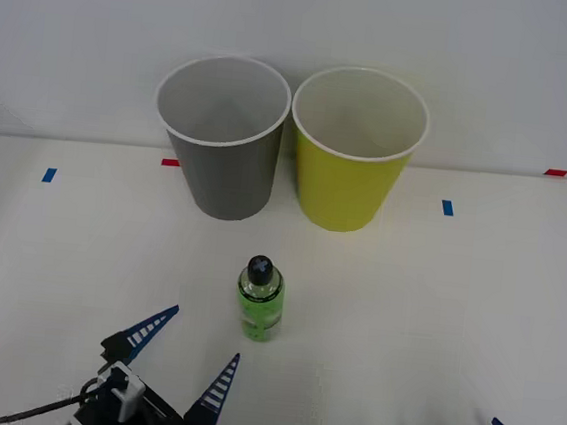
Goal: Put cans in the gray bin and PET bottles in the light green bin.
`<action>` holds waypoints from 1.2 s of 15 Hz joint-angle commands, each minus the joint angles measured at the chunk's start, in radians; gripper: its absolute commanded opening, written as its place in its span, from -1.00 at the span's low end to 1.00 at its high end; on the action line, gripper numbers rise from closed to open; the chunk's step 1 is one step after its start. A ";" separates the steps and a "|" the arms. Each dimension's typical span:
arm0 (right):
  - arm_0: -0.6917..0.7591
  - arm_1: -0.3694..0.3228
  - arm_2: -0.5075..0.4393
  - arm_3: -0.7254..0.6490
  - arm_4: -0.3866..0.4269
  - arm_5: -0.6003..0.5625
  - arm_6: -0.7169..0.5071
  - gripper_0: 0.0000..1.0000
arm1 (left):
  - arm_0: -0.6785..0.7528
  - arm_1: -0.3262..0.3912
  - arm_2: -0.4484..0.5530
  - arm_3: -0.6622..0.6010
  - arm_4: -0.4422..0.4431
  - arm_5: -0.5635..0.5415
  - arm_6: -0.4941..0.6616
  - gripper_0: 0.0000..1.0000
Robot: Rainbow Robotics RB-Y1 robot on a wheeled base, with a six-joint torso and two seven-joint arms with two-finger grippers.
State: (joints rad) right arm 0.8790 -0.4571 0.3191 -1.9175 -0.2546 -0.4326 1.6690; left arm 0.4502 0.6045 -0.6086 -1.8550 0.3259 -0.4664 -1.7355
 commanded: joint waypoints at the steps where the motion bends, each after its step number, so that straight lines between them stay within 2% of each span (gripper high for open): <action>1: 0.000 0.000 0.000 0.000 0.000 0.000 0.000 1.00 | -0.070 -0.006 -0.028 0.000 0.025 0.037 0.005 1.00; 7: 0.000 0.000 0.000 0.000 0.000 0.000 0.000 1.00 | -0.134 -0.009 -0.092 0.010 0.051 0.052 0.011 1.00; 15: 0.000 0.000 0.000 0.000 0.000 0.000 0.000 1.00 | -0.206 -0.060 -0.096 0.054 0.085 0.052 0.013 1.00; 18: 0.000 0.000 0.000 0.000 0.000 0.000 0.000 1.00 | -0.225 -0.080 -0.083 0.054 0.102 0.086 0.005 1.00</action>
State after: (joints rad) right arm 0.8790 -0.4571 0.3191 -1.9175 -0.2546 -0.4326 1.6690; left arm 0.2307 0.5284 -0.6967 -1.8008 0.4229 -0.3964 -1.7267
